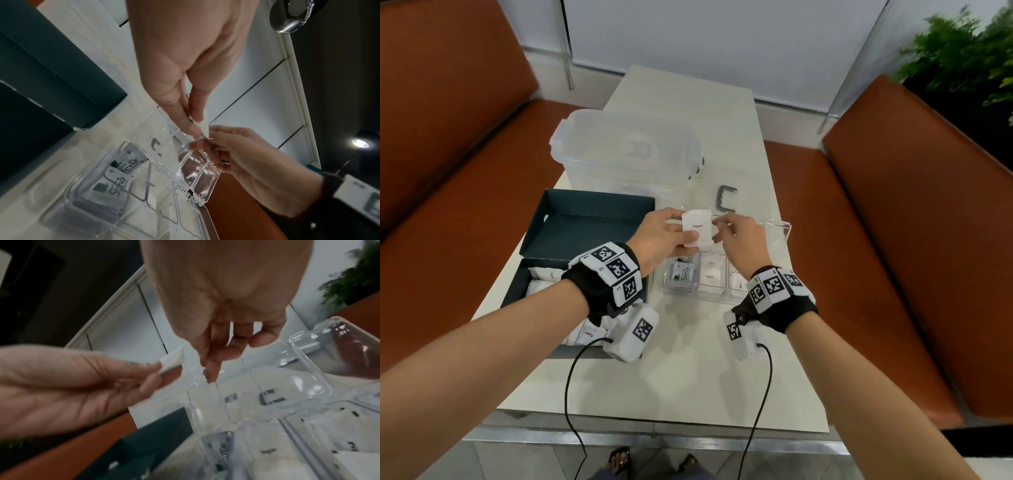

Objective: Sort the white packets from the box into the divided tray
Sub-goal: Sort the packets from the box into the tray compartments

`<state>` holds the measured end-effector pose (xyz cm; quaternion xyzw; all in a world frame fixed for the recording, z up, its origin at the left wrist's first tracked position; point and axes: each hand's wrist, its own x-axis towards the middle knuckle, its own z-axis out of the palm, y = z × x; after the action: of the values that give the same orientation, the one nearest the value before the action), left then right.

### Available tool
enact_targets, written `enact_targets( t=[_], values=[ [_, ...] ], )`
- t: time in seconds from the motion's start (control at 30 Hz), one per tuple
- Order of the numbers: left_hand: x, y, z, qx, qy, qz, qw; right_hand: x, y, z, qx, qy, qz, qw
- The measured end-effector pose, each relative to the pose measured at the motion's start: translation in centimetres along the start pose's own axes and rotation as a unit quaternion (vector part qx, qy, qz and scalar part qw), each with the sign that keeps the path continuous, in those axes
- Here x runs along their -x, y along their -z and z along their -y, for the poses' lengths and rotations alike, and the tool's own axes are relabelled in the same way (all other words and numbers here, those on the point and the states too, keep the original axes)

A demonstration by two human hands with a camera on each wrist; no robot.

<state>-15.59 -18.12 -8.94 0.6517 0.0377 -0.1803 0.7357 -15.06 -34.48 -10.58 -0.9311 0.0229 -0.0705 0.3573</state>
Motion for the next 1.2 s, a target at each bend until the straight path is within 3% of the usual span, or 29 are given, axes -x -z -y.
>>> enact_targets(
  t=[0.1, 0.23, 0.33, 0.53, 0.93, 1.1, 1.2],
  values=[
    [0.2, 0.1, -0.1, -0.018, -0.007, 0.000, 1.000, 0.3, 0.8, 0.9, -0.110, -0.018, -0.023, 0.994],
    [0.7, 0.3, 0.0, -0.056, -0.016, 0.028, 0.998, 1.0, 1.4, 1.7, -0.148, -0.017, 0.031, 0.988],
    [1.2, 0.3, 0.2, -0.069, -0.024, 0.039, 0.997, 1.2, 1.9, 1.9, -0.118, 0.001, 0.045, 0.992],
    [2.0, 1.4, 0.9, -0.140, -0.008, 0.013, 0.990, 0.8, 2.8, -0.1, -0.053, -0.073, -0.017, 0.996],
    [3.4, 3.0, 1.9, -0.127, 0.017, 0.022, 0.991, 1.0, -1.8, -1.3, 0.120, -0.111, 0.103, 0.981],
    [3.8, 3.1, 2.0, -0.115, 0.014, 0.019, 0.993, 1.1, -2.6, -1.8, 0.168, -0.112, 0.096, 0.975],
    [3.9, 3.2, 1.9, -0.105, 0.013, 0.017, 0.994, 1.1, -2.9, -2.2, 0.220, -0.074, 0.096, 0.968]
  ],
)
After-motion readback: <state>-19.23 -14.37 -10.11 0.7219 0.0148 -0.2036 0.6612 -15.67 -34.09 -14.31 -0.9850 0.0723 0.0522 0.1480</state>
